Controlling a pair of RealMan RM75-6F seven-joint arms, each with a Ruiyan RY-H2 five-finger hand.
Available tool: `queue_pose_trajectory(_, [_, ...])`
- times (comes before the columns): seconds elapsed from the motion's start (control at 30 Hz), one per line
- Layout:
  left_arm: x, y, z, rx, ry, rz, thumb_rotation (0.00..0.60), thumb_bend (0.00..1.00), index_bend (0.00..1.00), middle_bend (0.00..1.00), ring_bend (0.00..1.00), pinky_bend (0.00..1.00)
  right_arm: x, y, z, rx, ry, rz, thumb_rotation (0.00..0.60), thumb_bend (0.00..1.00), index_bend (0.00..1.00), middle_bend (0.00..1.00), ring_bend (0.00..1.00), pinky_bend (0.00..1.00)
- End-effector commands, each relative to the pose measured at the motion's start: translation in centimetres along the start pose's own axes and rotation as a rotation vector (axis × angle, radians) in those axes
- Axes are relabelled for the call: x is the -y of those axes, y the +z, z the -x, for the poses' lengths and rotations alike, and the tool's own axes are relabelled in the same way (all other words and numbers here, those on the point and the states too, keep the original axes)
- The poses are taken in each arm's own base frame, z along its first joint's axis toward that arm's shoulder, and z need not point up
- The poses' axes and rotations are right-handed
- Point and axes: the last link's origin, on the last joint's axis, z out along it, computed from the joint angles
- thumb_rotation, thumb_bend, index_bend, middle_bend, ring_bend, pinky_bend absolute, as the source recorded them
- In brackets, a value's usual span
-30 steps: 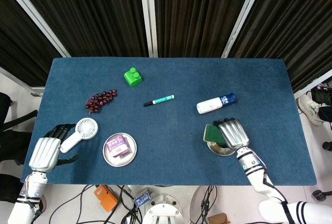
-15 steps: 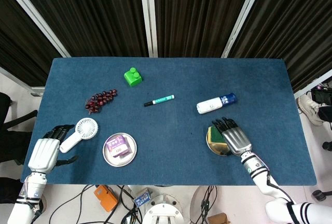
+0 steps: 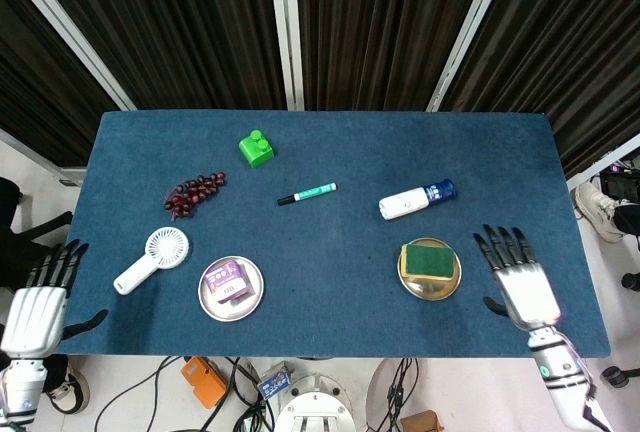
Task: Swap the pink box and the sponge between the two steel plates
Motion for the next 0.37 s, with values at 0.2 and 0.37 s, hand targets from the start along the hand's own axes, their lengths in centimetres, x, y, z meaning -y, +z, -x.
queue_pose_trajectory(0.2, [0.7,-2.1,0.0,0.005,-0.067,0.015,0.6,0.08,0.05,0.02,0.0,0.08,-5.0,-7.8,-0.6,-0.062,0.04,0.135,0.6,0.22,0.0,0.0,0.0,0.0])
queue_pose_trajectory(0.37, [0.8,-2.3,-0.1,0.006,-0.054,0.01,0.6,0.08,0.05,0.02,0.0,0.08,-5.1,-7.3,-0.4,-0.047,0.036,0.134,0.6,0.21,0.0,0.0,0.0,0.0])
